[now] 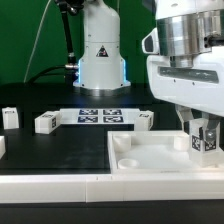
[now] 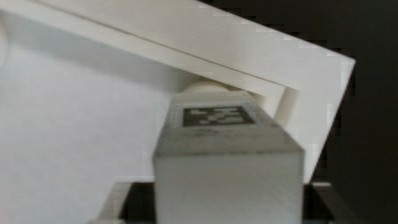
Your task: Assemble one leg
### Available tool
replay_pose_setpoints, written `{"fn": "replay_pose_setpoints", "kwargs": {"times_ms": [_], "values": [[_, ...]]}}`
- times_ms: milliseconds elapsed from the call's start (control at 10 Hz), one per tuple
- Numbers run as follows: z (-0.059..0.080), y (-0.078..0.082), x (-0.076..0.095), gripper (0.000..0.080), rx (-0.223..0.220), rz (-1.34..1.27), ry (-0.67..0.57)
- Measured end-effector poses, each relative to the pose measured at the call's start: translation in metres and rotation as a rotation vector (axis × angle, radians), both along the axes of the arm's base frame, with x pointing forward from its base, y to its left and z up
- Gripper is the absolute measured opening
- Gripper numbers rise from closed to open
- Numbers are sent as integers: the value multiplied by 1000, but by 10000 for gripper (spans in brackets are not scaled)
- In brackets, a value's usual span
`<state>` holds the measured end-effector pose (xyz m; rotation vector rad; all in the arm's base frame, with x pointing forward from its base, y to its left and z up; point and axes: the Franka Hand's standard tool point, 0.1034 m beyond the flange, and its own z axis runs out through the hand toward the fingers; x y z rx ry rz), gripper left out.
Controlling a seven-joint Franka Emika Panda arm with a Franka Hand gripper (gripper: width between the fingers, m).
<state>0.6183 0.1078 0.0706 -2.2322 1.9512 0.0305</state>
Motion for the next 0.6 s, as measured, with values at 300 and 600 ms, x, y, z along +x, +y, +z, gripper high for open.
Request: {"fn": "replay_pose_setpoints", "kwargs": {"times_ms": [300,600], "values": [[0,1,0,290,38,-243,27],[-1,0,0,362,38,-237,37]]}}
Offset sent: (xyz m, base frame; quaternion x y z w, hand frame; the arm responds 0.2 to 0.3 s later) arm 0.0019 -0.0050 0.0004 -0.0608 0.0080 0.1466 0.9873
